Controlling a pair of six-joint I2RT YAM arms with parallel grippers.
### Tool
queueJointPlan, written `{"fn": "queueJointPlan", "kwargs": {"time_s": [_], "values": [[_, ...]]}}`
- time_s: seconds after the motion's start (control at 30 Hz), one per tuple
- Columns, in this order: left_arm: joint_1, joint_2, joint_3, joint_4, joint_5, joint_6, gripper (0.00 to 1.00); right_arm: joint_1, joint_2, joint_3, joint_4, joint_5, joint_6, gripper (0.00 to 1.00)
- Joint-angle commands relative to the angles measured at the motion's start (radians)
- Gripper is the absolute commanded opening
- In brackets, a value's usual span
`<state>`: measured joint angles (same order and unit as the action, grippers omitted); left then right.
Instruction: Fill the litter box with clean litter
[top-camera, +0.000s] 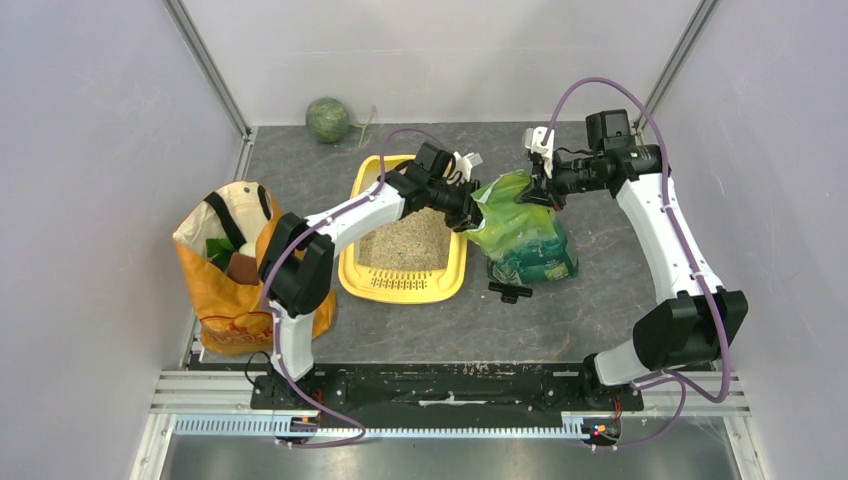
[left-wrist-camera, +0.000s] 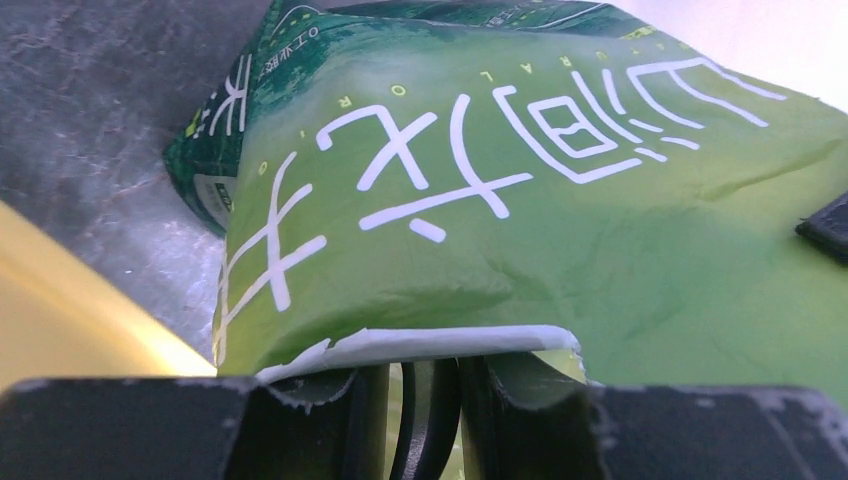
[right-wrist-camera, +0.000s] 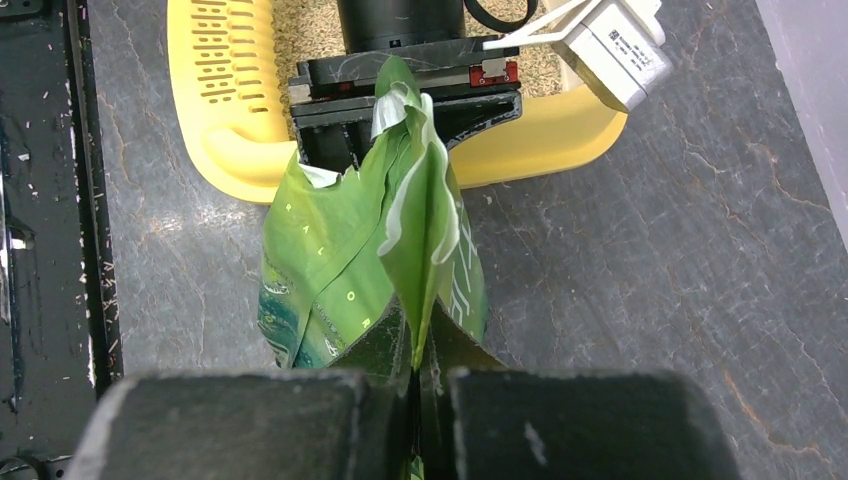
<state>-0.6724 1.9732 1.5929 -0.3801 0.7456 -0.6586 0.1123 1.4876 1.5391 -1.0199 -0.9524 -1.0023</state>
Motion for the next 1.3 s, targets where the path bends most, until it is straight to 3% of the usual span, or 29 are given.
{"fn": "queueJointPlan", "kwargs": {"time_s": [0.0, 0.93, 1.27], "values": [[-0.006, -0.077, -0.044, 0.182, 0.257, -0.182, 0.02, 0.003, -0.029, 0.038, 0.105, -0.088, -0.005, 0.0], [0.231, -0.315, -0.293, 0.239, 0.385, -0.244, 0.02, -0.036, -0.072, 0.053, 0.076, -0.081, -0.01, 0.0], [0.264, -0.342, -0.33, 0.308, 0.4, -0.316, 0.02, -0.037, -0.064, 0.068, 0.13, -0.082, 0.043, 0.0]]}}
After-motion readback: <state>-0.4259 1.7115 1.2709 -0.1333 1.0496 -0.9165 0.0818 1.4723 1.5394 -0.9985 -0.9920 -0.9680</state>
